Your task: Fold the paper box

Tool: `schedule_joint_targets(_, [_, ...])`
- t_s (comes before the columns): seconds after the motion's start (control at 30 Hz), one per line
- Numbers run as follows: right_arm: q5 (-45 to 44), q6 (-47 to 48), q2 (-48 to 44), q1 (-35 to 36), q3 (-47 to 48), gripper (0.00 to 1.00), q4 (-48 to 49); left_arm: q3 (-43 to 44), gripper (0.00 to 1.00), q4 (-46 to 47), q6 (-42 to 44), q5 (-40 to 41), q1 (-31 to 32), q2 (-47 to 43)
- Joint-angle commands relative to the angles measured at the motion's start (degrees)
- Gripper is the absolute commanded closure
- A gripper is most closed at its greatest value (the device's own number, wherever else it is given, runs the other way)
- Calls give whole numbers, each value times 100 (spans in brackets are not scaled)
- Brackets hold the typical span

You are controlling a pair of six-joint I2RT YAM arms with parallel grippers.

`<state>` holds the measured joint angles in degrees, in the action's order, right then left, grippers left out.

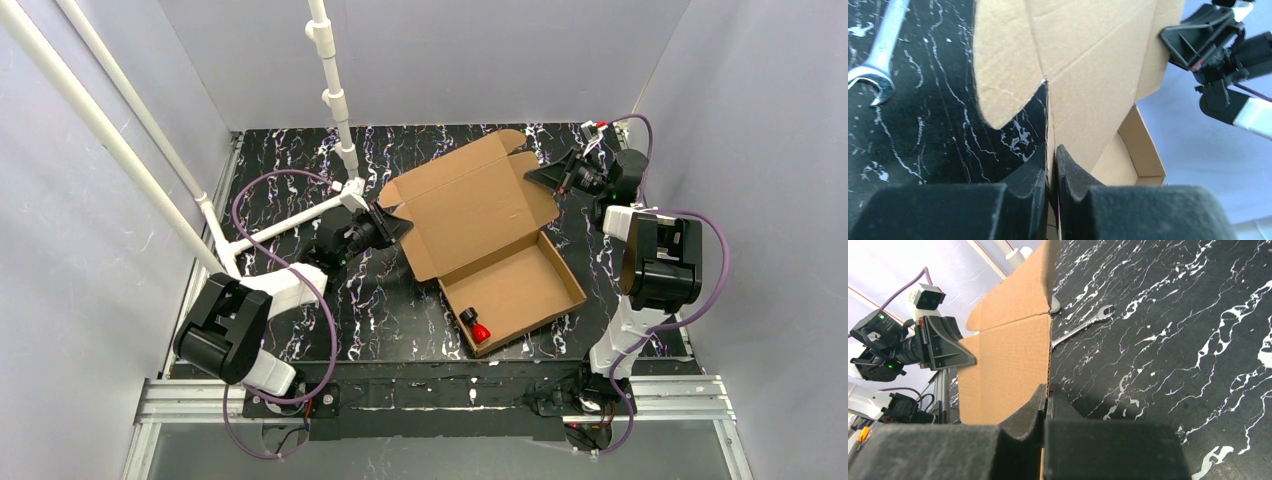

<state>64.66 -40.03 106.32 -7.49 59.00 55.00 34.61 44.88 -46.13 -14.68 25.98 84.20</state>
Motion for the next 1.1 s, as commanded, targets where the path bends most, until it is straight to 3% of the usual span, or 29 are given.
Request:
schedule_joint_targets(0.0, [-29,515,-33,7,156,99,-549,177,99,135,534,-366,-40,-86])
schedule_joint_targets(0.13, [-156,1523,-71,111,489,97,-1891,7,100,126,1076,-82,5,-462])
schedule_joint_targets(0.27, [-572,3333,-145,254,1235,76,-4375,-198,100,26,1705,282,101,-905])
schedule_joint_targets(0.4, [-881,4199,-303,248,1653,51,-5582,-276,100,-331,2352,675,255,-1348])
schedule_joint_targets(0.53, [-1026,5140,-647,250,1733,39,-6751,-258,100,-741,2996,902,382,-1707])
schedule_joint_targets(0.73, [-753,6025,-1290,256,1230,38,-7312,-262,100,-1037,3540,898,451,-1969])
schedule_joint_targets(0.93, [-465,6786,-1747,328,745,52,-7868,-211,100,-1160,3620,1073,616,-2106])
schedule_joint_targets(1.07, [-219,7199,-1974,421,414,55,-8143,-166,100,-1174,3685,1115,756,-2055])
